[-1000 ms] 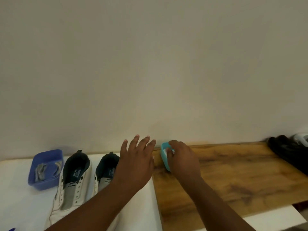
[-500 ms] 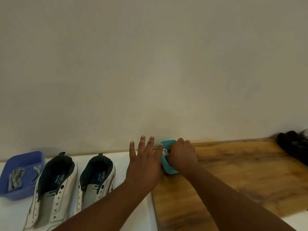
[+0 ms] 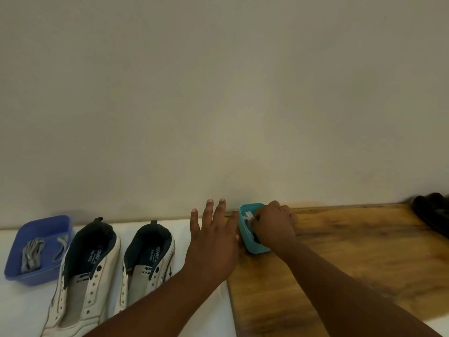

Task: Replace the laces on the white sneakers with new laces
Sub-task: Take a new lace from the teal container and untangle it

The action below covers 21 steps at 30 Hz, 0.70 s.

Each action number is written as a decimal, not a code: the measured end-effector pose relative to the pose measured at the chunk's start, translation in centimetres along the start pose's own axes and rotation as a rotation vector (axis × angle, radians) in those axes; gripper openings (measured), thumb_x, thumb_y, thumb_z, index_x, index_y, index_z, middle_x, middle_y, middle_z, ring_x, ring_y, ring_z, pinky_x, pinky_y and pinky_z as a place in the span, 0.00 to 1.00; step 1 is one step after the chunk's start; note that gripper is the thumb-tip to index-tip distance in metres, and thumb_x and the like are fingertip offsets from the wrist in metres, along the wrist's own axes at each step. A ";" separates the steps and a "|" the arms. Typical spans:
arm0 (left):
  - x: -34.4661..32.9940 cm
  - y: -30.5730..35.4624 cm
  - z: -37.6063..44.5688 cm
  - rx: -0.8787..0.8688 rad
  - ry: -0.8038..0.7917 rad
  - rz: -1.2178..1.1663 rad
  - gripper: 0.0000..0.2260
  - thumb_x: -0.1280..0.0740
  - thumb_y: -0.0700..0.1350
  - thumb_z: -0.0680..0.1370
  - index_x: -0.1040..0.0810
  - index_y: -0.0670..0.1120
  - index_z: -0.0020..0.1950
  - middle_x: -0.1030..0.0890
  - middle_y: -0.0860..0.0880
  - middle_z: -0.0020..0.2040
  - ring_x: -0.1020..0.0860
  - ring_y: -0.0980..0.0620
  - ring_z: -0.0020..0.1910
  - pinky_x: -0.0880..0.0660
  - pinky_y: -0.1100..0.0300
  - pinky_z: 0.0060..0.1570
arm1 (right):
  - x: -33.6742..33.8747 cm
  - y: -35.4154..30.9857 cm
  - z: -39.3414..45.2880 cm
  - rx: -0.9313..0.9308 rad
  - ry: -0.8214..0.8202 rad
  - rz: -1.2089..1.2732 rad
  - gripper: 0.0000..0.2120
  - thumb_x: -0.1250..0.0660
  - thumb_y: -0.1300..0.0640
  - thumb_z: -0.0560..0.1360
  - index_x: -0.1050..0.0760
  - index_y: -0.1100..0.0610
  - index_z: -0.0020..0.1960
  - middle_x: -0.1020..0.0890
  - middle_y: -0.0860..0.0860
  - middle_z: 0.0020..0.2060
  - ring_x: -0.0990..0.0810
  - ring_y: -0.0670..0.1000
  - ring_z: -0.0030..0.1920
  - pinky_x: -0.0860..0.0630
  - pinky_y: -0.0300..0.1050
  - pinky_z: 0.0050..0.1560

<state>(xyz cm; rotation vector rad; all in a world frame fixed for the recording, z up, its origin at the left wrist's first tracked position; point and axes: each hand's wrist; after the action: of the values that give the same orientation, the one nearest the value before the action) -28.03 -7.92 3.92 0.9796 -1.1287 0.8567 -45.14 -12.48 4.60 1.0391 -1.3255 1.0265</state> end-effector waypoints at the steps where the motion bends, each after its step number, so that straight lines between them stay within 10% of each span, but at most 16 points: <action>1: 0.3 -0.1 -0.2 0.009 0.008 -0.015 0.26 0.48 0.55 0.84 0.51 0.56 0.81 0.57 0.46 0.82 0.62 0.42 0.80 0.60 0.36 0.76 | 0.7 0.2 -0.2 -0.020 0.038 0.053 0.15 0.38 0.45 0.80 0.20 0.48 0.62 0.25 0.52 0.58 0.27 0.56 0.61 0.30 0.54 0.61; 9: 4.9 -0.5 -2.0 0.069 0.114 -0.114 0.29 0.49 0.58 0.84 0.57 0.55 0.82 0.57 0.49 0.83 0.59 0.45 0.81 0.57 0.42 0.78 | 8.0 0.5 -2.9 -0.015 0.221 0.629 0.08 0.32 0.41 0.77 0.18 0.43 0.45 0.17 0.43 0.53 0.20 0.51 0.56 0.23 0.59 0.60; 15: 10.7 -1.7 -4.2 0.081 0.202 -0.363 0.32 0.48 0.63 0.83 0.59 0.56 0.81 0.56 0.53 0.83 0.57 0.51 0.81 0.54 0.48 0.79 | 16.5 -2.4 -8.2 0.175 0.282 0.835 0.12 0.31 0.42 0.78 0.16 0.49 0.51 0.18 0.45 0.48 0.25 0.41 0.40 0.30 0.39 0.42; 21: 18.6 -2.5 -6.6 -0.009 0.328 -0.662 0.33 0.41 0.65 0.80 0.48 0.57 0.81 0.43 0.57 0.80 0.42 0.56 0.78 0.40 0.52 0.76 | 27.5 -6.6 -14.9 0.344 0.345 0.960 0.09 0.29 0.45 0.78 0.15 0.48 0.51 0.16 0.47 0.48 0.19 0.47 0.50 0.23 0.47 0.53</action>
<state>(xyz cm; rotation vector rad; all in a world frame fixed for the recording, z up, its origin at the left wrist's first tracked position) -19.52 -1.40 20.71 1.0678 -0.4728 0.4441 -35.36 0.06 32.33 0.3733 -1.3837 2.0989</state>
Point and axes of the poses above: each hand's wrist, its own z-axis towards the middle knuckle, its own x-axis out of the back of the hand, y = z × x
